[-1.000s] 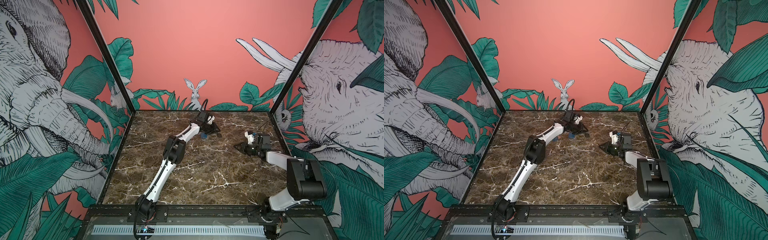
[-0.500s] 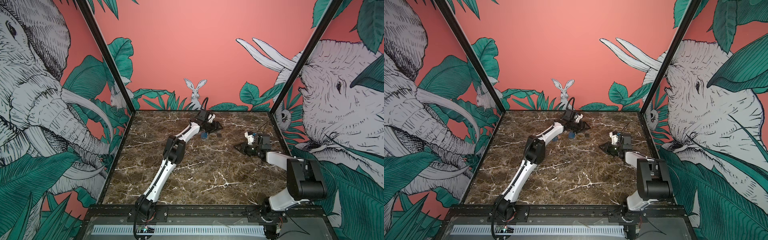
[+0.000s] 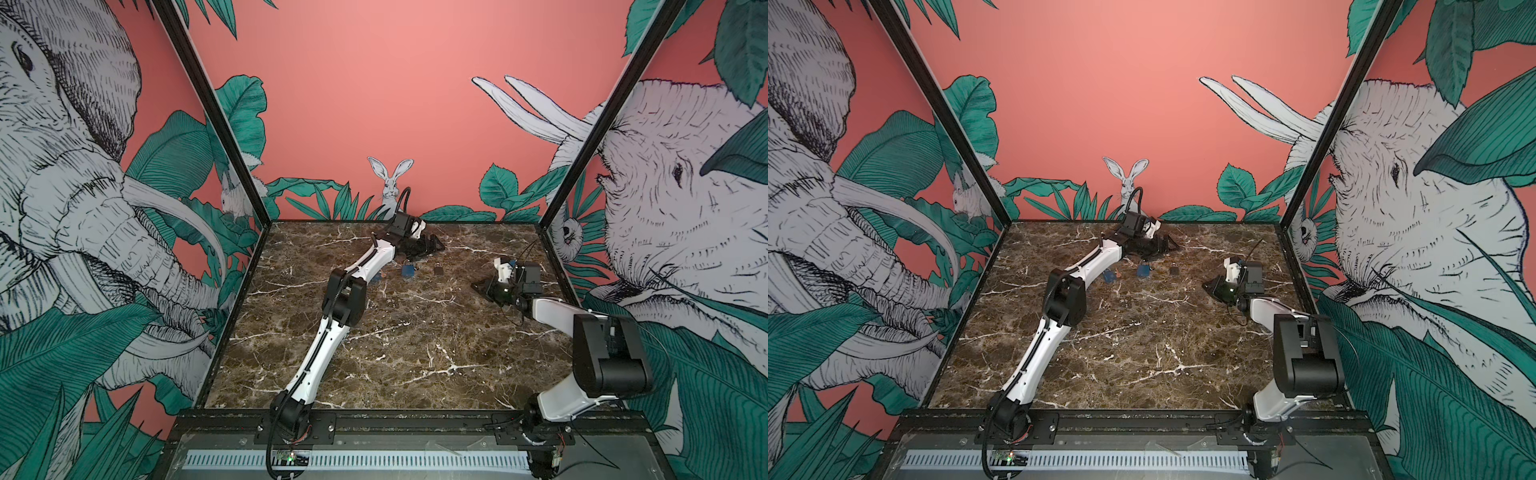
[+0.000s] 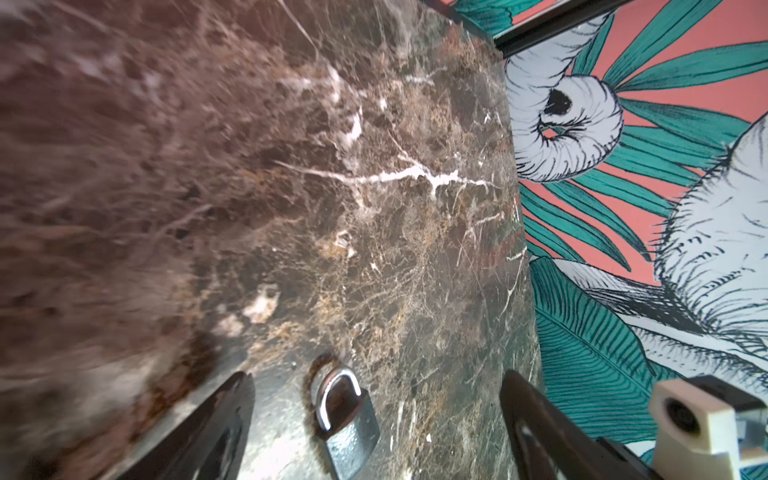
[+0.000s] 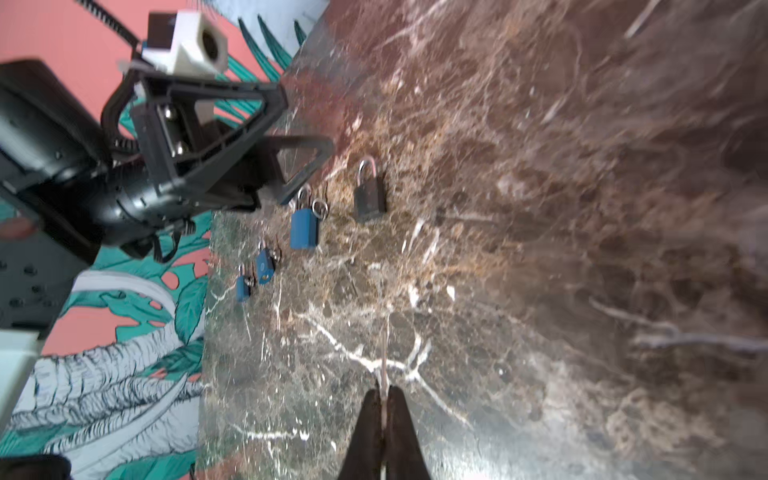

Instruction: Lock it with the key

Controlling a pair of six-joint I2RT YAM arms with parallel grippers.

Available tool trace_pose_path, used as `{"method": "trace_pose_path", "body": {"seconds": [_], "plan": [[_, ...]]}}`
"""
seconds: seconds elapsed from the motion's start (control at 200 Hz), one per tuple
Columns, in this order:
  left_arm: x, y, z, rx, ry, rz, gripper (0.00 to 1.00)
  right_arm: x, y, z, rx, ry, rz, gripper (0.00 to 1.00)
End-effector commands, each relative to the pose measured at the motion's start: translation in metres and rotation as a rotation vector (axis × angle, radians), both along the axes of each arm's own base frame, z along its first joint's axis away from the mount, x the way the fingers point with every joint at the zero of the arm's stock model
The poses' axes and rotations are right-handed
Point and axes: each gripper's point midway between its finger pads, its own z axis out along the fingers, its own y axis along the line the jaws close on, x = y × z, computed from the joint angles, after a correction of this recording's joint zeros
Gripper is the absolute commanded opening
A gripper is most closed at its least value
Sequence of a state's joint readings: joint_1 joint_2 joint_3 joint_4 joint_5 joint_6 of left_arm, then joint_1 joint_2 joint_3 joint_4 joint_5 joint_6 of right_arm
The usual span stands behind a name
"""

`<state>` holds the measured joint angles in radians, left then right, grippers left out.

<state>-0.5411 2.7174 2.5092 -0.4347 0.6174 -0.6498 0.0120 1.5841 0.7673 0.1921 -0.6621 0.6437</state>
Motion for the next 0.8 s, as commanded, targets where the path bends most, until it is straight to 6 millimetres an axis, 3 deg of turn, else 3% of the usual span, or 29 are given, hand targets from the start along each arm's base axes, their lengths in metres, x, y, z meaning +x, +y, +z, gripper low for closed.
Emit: {"method": "trace_pose_path", "body": {"seconds": [0.0,0.065,0.42,0.795], "plan": [[-0.001,0.005,0.084,-0.048,-0.129,-0.008,0.93,0.021,-0.014,0.011,-0.037,-0.037,-0.083,0.0],[-0.003,0.006,0.096,-0.05,-0.154,-0.014,0.99,0.025,-0.018,0.014,-0.06,-0.035,-0.097,0.0],[-0.008,0.041,0.156,0.046,-0.301,0.024,0.99,0.035,-0.021,0.056,-0.222,-0.127,-0.023,0.0],[-0.044,0.123,0.186,0.196,-0.373,0.15,0.99,0.045,-0.007,0.113,-0.467,-0.344,0.103,0.0]]}}
